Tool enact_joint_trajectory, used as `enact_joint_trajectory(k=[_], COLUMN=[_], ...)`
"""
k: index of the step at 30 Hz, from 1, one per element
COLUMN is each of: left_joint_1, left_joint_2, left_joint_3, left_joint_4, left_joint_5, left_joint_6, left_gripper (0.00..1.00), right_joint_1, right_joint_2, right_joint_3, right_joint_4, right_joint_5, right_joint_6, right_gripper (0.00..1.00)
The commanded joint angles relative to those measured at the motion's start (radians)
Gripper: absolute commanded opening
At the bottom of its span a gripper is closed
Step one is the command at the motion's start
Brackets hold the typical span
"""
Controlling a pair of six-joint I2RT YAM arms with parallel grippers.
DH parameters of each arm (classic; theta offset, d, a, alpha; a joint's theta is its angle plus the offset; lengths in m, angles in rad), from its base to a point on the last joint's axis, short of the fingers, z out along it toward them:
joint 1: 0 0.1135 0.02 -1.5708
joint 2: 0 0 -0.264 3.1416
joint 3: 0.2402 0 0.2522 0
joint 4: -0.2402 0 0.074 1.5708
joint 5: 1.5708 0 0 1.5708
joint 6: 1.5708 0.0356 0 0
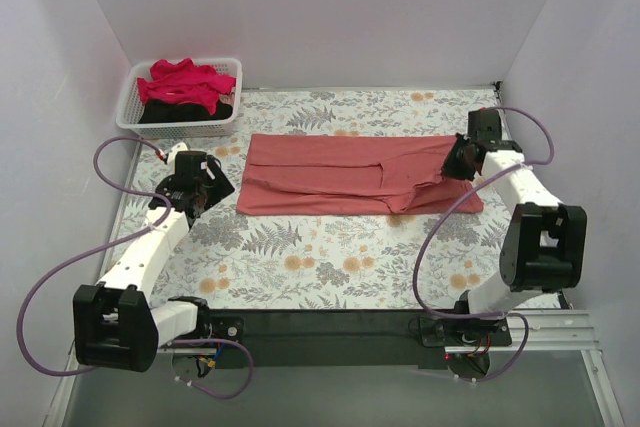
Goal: Fold and stack the t-shirts
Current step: Fold the tshirt
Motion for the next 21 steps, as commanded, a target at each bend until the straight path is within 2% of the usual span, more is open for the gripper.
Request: enact_joint_trajectory(k=[1,6,14,21], left_joint_1=[0.003,0.003,0.003,0.003], left_joint_2=[0.006,0.022,0.036,0.052], left_joint_3=[-0.005,-0.010,-0.016,-0.018], left_joint_4=[0.015,0.015,0.025,0.027], left_joint_5=[-0.015,-0.020,-0.011,-0.011], left_joint_6=[0.016,0.018,0.022,0.024], left_gripper=[0.72,0.72,0.72,0.72], right_joint_1=[0.004,0.004,0.003,-0.034], right_joint_2=[0.117,0.257,0.432,0.483], right_joint_3=[0.131,0.324,0.528,0.550], right_joint_4=[0.051,0.071,0.081,0.176], right_joint_5=[-0.098,-0.125,-0.148,-0.197], right_joint_6=[0.049,0.083,0.100,0.138], right_gripper=[0.01,0.01,0.01,0.01])
